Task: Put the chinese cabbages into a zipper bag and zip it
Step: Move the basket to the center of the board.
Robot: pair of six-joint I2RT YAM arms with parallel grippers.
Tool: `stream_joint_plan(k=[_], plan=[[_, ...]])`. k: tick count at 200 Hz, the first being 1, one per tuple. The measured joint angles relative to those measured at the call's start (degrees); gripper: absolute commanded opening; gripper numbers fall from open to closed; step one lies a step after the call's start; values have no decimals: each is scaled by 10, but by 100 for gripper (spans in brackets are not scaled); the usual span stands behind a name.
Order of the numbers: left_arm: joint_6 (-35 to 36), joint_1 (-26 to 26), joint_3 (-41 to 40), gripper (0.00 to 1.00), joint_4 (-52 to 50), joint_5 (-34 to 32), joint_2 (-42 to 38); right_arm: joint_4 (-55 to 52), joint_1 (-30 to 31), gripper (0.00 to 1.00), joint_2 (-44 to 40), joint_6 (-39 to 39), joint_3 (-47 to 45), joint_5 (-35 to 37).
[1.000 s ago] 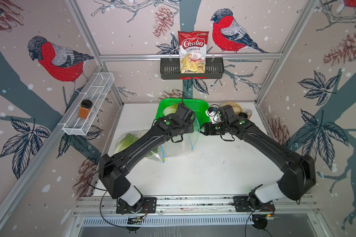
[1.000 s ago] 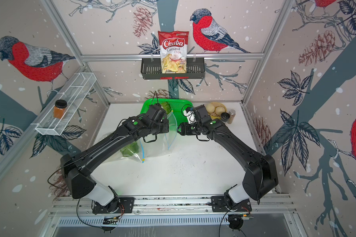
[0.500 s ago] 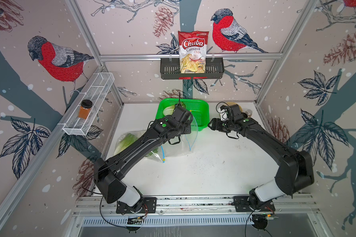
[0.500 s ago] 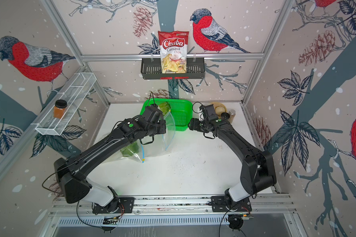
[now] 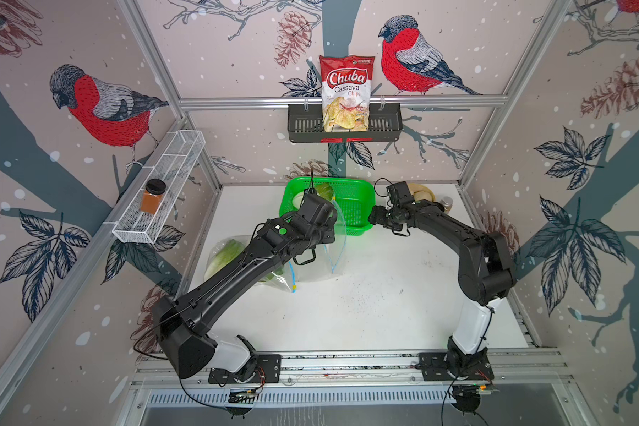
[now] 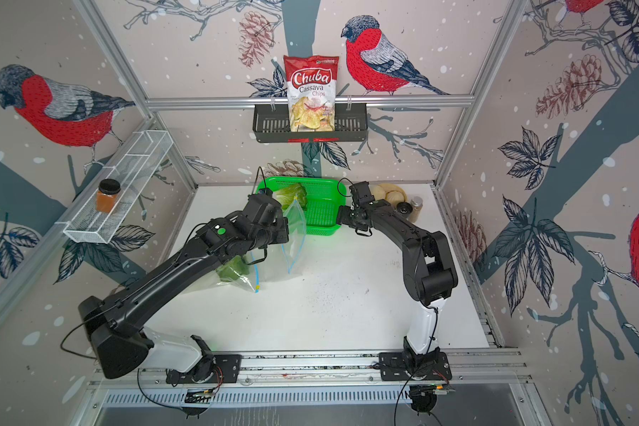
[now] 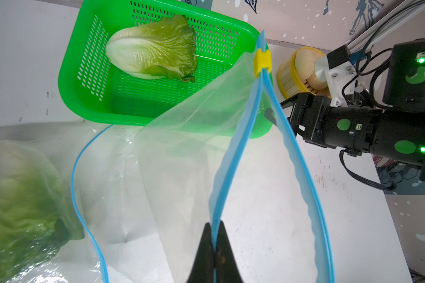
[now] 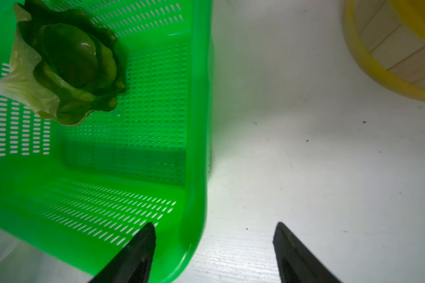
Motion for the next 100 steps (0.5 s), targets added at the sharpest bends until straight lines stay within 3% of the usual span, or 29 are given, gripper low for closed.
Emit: stream_joint_plan(k=[55, 100], plan=[[-2, 6, -10, 0, 1, 0, -8, 3, -12, 78, 13, 2, -9, 26], [2, 12, -24, 0, 2, 2, -9, -11, -23, 78, -38, 1, -73, 51]])
